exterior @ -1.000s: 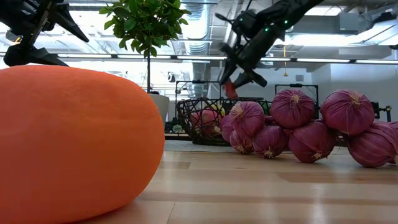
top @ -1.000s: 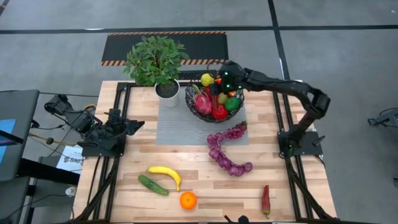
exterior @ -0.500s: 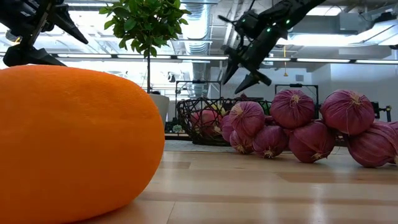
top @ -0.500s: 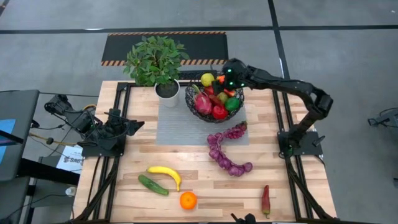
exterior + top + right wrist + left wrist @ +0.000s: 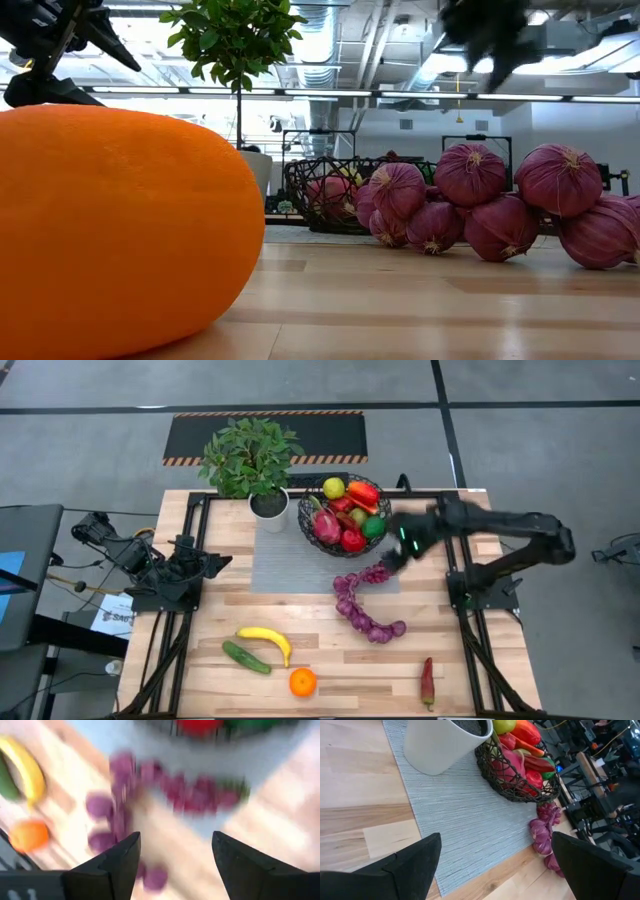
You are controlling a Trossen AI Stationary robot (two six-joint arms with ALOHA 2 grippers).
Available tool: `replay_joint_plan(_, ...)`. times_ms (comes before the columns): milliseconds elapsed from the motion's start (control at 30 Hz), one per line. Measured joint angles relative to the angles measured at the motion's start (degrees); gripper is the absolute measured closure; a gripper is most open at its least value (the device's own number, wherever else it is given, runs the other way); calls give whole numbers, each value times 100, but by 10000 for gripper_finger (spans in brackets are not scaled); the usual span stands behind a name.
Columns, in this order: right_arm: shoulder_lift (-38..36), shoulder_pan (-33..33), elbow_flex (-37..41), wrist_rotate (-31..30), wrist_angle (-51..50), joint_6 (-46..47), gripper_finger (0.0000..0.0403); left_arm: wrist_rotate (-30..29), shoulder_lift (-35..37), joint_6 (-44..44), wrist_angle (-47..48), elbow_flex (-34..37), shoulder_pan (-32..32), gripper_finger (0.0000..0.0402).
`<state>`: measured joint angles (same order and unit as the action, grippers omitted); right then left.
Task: Build produce basket
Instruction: Put the red chili pepper into the black wire basket
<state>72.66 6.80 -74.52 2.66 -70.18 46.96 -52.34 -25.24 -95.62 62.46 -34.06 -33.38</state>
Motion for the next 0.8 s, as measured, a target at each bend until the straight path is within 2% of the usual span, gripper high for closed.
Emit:
replay_joint_plan(200, -13, -2669, 8, -1060, -612, 3192, 138, 2, 0, 0, 4, 0, 1, 38)
replay_joint_plan(300, 214, -3764, 104, -1453, -497, 4824, 138, 2, 0, 2, 4, 0, 1, 38)
replay_joint_plan(367, 456, -4384, 111, -1525, -485, 5599, 138, 3, -2, 3, 8, 0, -1, 38)
replay_joint_plan(533, 1257, -5376, 112, -1449, -479, 7112, 137, 47, -2, 51, -4, 59, -1, 38)
replay_joint_plan(667, 1882, -5778, 111, -931, -410, 8109, 137, 95, -2, 64, -9, 61, 0, 38)
replay_joint_plan(800, 2360, -5996, 111, -342, -101, 8447, 137, 111, -2, 62, -13, 61, 1, 38)
